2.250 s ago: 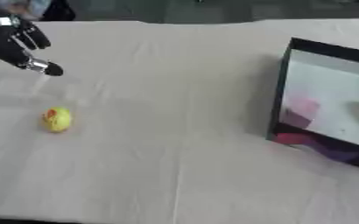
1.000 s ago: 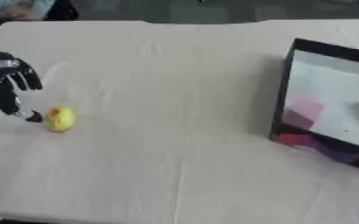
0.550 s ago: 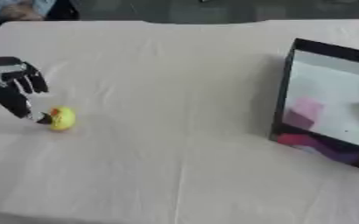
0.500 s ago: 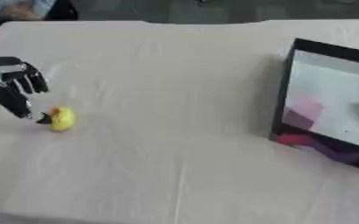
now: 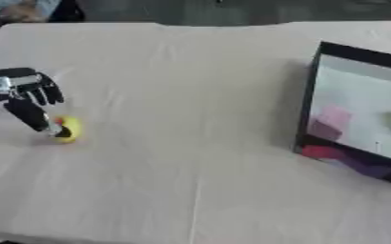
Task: Pick up the objects with one hand, pass them to the other hand, and then place them into the box on the other side of the table.
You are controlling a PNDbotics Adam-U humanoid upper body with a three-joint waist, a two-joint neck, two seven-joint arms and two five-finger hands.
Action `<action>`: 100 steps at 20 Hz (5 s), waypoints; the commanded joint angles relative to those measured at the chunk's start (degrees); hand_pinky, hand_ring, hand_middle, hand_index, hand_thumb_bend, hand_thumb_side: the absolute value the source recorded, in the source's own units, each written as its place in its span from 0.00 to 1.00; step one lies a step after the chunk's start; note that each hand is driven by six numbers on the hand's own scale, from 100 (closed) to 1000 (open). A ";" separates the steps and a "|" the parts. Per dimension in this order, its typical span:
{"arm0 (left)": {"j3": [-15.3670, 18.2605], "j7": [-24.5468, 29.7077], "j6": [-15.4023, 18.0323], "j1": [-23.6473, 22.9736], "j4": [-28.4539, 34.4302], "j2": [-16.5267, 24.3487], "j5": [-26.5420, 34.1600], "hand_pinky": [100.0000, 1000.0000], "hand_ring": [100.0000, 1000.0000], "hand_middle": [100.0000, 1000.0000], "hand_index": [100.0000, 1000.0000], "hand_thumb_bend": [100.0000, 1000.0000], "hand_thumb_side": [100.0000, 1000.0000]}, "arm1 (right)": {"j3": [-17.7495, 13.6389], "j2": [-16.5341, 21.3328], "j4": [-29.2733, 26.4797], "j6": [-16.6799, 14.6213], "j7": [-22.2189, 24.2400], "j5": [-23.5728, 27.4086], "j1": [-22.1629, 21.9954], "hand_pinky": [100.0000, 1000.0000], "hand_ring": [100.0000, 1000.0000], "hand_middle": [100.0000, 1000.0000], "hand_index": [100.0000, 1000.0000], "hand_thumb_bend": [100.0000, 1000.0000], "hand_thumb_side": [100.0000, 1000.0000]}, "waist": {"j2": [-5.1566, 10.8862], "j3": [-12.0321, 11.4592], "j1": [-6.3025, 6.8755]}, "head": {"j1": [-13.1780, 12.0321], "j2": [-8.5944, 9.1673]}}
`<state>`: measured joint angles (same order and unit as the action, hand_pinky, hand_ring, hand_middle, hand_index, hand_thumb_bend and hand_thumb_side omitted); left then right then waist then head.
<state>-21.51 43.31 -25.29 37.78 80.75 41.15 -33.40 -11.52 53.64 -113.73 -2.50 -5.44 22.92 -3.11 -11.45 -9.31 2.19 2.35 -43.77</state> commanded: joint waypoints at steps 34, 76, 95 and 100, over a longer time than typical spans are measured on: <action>-1.58 -3.94 -0.92 0.26 -1.54 -1.17 -9.13 0.65 0.54 0.45 0.54 0.34 0.00 | -0.52 0.12 -0.86 -0.33 0.28 -2.13 -1.40 1.00 1.00 0.86 0.92 0.00 0.62 | 1.66 0.06 -0.42 | -1.25 -0.35; 2.90 -39.64 8.41 5.56 3.66 -31.48 0.38 0.66 0.48 0.35 0.47 0.00 0.00 | 11.62 6.56 -0.86 -10.68 17.05 -3.51 16.58 1.00 1.00 0.89 0.92 0.00 0.31 | 2.35 -0.66 -2.79 | 4.38 0.53; 0.47 -44.22 14.41 5.07 0.91 -38.53 -0.67 0.66 0.48 0.34 0.45 0.00 0.00 | 18.75 3.02 -0.86 -12.07 22.79 -11.00 22.31 1.00 1.00 0.89 0.92 0.00 0.25 | 1.87 -2.03 -3.64 | 9.35 1.18; -0.43 -44.21 15.91 5.37 0.66 -40.16 -0.27 0.66 0.48 0.34 0.45 0.00 0.00 | 20.17 2.18 -0.86 -12.70 24.02 -12.34 23.60 1.00 1.00 0.89 0.92 0.00 0.25 | 1.65 -2.49 -4.02 | 10.35 1.48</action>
<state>-21.77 -0.79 -9.97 41.84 80.64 1.55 -33.87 8.88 54.98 -113.76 -15.01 18.17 11.15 19.71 -11.42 -11.84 -1.03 12.32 -43.13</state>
